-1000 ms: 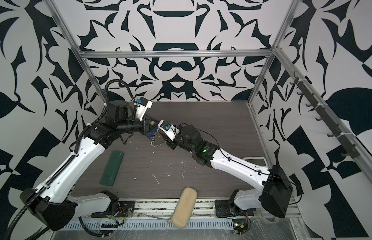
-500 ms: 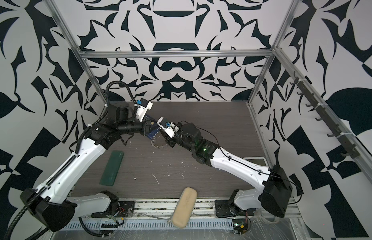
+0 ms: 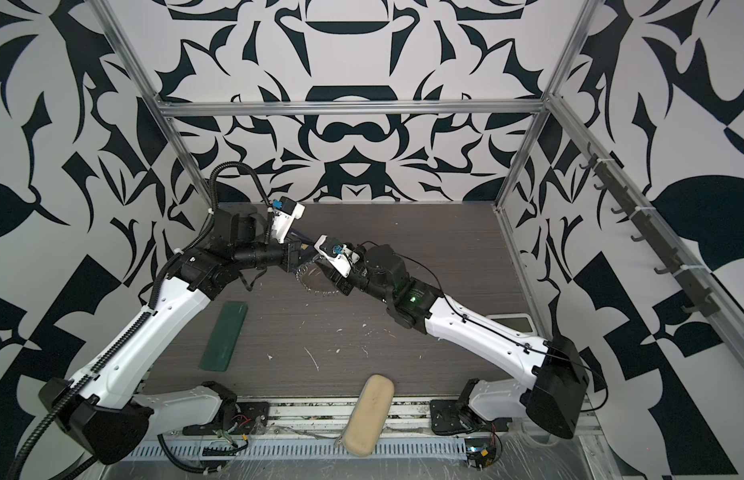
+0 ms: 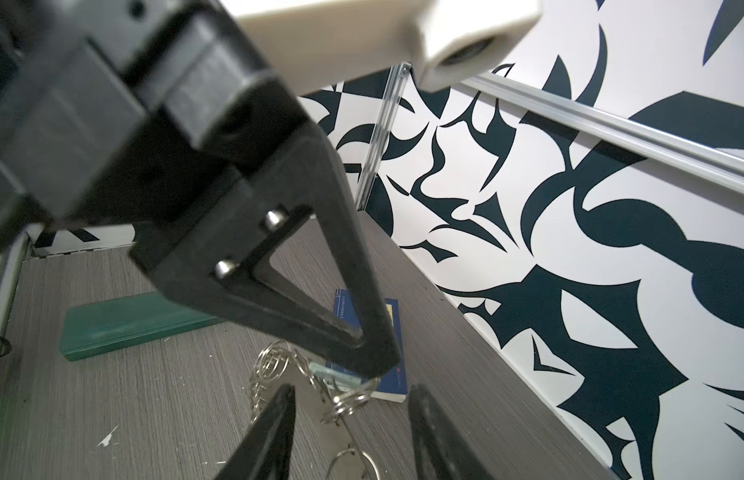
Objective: Remove the keys from the keyring
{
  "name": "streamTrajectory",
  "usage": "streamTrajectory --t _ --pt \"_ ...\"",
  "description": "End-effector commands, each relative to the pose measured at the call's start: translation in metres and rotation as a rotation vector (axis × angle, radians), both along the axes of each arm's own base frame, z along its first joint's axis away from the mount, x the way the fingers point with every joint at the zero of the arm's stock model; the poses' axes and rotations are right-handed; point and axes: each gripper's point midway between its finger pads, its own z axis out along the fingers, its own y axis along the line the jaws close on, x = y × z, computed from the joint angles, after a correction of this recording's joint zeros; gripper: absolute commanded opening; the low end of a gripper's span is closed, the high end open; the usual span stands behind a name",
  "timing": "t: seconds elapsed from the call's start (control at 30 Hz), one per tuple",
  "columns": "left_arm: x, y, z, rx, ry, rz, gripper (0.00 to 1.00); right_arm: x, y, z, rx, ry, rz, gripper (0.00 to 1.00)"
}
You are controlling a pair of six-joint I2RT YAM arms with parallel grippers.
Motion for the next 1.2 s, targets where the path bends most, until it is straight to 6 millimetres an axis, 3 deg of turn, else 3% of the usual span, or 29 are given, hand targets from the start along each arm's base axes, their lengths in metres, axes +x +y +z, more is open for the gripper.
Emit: streamTrajectory --t 0.0,0.8,1.17 --pt "-0.005 0.0 0.013 -0.031 -0.038 -0.005 0.0 -0.008 -0.003 0.016 0.036 -0.025 0.018 0.48" --pt "-0.006 0.0 0.014 -0.037 -0.034 -0.008 0.0 0.009 0.005 0.002 -0.016 -0.023 -0.025 0.46" --pt "-0.008 0.002 0.014 -0.036 -0.04 -0.003 0.0 0.014 -0.003 0.01 -0.003 -0.047 -0.078 0.4"
